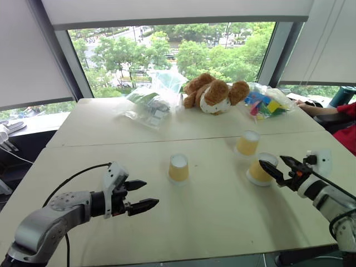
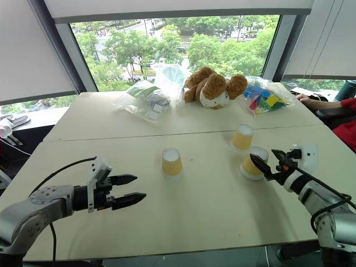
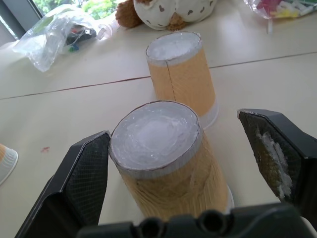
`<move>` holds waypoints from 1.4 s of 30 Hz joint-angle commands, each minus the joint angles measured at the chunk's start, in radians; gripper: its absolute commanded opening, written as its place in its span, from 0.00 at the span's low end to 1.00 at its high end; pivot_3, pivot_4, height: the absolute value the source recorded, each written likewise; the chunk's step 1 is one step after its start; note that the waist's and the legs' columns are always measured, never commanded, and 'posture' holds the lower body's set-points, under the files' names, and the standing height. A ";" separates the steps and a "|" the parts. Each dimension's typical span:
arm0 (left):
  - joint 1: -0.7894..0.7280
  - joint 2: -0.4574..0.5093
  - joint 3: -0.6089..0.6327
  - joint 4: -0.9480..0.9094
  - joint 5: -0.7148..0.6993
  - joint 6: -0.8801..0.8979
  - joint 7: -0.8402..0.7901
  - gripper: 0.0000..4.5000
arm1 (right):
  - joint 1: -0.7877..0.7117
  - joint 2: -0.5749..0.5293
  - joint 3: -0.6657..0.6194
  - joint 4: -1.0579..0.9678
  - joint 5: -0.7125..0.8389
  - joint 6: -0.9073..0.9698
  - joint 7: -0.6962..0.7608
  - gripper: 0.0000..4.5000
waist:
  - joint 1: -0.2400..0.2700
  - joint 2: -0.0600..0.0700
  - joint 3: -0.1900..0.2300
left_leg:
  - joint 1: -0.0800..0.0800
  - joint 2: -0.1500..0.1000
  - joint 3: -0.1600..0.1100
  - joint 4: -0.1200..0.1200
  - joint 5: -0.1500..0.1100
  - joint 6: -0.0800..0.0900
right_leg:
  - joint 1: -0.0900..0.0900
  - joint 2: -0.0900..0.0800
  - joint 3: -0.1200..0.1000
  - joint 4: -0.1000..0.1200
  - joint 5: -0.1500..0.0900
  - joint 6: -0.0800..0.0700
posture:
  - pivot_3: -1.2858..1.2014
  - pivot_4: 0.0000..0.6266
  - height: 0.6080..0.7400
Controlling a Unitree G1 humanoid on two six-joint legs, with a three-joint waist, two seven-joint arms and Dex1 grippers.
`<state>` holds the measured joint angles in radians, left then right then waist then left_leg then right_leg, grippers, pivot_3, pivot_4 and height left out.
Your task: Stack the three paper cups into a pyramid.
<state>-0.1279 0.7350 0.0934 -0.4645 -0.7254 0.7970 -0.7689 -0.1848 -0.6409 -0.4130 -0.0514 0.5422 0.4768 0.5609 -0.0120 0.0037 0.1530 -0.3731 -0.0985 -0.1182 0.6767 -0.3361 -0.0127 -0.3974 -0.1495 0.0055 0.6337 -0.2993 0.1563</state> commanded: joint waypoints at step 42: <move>0.060 -0.039 -0.045 0.002 0.098 -0.062 -0.001 0.98 | 0.087 0.041 -0.079 -0.114 0.080 0.026 -0.038 1.00 | 0.002 0.000 0.000 | 0.000 0.000 0.000 0.001 0.000 0.000 | 0.000 0.000 0.000 0.001 0.000 0.000 | 0.52 0.24 1.00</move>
<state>-0.0702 0.6959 0.0487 -0.4489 -0.6315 0.7543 -0.7634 -0.1052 -0.5887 -0.4646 -0.1243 0.6000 0.4973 0.5129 -0.0102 0.0039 0.1529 -0.3732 -0.0989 -0.1187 0.6776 -0.3362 -0.0127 -0.3972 -0.1497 0.0053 0.6346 -0.2993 0.1563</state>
